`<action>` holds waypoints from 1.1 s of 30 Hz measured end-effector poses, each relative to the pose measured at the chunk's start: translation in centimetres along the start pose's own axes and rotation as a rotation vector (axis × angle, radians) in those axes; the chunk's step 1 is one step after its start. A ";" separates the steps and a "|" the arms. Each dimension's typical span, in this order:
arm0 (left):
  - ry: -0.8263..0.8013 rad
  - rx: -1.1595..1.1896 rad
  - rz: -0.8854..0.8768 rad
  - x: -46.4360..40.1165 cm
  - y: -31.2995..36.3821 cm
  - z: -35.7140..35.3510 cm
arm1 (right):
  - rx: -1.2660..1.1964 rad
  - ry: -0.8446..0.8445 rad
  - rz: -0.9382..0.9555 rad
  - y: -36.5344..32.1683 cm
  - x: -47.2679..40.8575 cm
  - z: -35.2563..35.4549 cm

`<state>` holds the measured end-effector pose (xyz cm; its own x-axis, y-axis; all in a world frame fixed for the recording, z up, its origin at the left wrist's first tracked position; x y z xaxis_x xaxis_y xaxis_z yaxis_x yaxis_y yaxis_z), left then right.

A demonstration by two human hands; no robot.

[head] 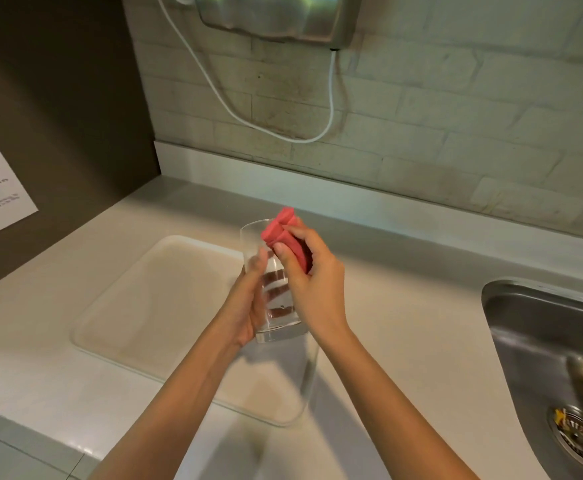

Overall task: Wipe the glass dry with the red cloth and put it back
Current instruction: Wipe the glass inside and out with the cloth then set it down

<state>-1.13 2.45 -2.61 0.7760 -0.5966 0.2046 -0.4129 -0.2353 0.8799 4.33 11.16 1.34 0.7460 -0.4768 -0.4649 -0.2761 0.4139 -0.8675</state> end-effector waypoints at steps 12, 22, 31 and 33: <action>0.165 0.513 0.128 -2.0 2.1 0.2 | -0.947 0.004 -0.746 2.2 2.4 0.7; 0.175 0.659 0.300 -2.2 2.4 -1.3 | -0.220 0.139 -0.080 0.0 3.0 -0.8; 0.218 0.473 0.205 0.0 2.3 -0.2 | 0.441 -0.196 0.691 3.3 3.5 -0.1; 0.229 0.469 0.332 -1.0 2.7 0.0 | 0.384 -0.158 0.632 4.0 3.8 0.8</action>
<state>-3.01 2.43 -0.40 0.6311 -0.5284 0.5678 -0.7754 -0.4086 0.4815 6.54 11.63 -3.71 0.6012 0.0459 -0.7978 -0.4715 0.8264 -0.3078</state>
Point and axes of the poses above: each hand's wrist, its own x-axis away from the middle knuckle, its own z-axis out of the back of the hand, y = z × x, the point moved 1 cm from there along -x, towards the middle knuckle, and after that the axes turned 6 degrees about -x, right-handed, at the moved point
